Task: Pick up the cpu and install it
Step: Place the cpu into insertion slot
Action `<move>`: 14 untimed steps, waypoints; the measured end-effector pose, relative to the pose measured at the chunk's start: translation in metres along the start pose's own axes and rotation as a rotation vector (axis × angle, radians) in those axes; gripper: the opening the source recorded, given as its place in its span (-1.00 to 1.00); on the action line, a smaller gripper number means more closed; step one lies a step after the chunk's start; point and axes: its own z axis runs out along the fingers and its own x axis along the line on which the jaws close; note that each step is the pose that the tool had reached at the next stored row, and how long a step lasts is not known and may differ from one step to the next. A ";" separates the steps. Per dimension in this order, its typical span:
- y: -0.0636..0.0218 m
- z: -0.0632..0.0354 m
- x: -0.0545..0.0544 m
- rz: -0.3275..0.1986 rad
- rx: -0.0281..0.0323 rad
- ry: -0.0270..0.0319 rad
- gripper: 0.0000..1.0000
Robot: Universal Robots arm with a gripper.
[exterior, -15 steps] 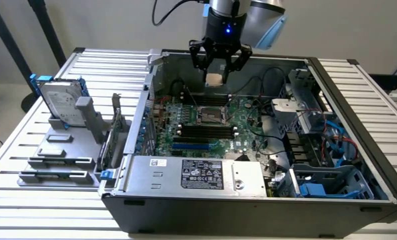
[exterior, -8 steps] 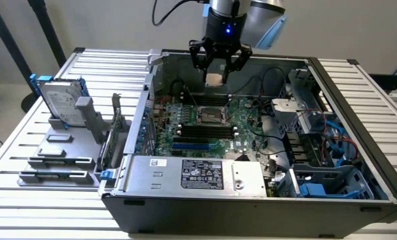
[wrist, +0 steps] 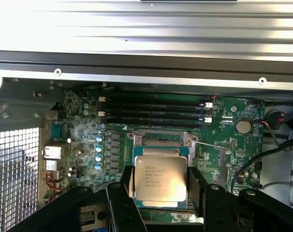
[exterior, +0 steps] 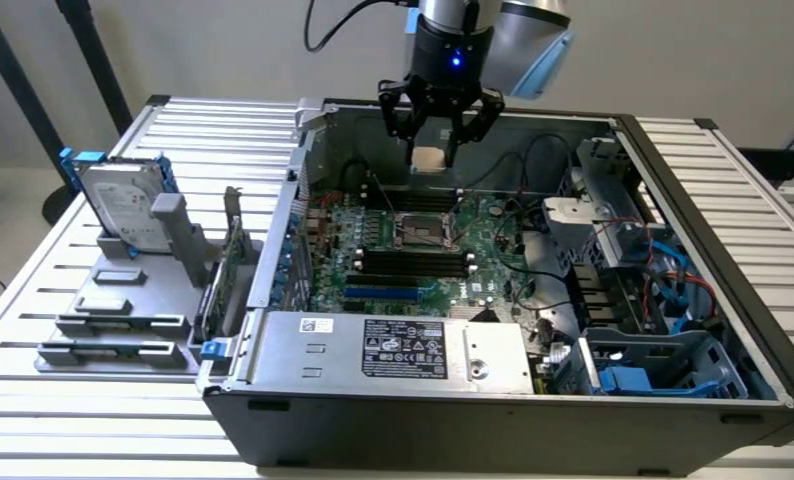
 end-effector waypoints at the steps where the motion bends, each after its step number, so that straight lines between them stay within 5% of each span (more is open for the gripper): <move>1: -0.0002 0.0001 0.000 0.003 -0.0003 -0.0003 0.09; 14: -0.0006 0.0054 0.000 0.235 -0.0107 -0.0168 0.09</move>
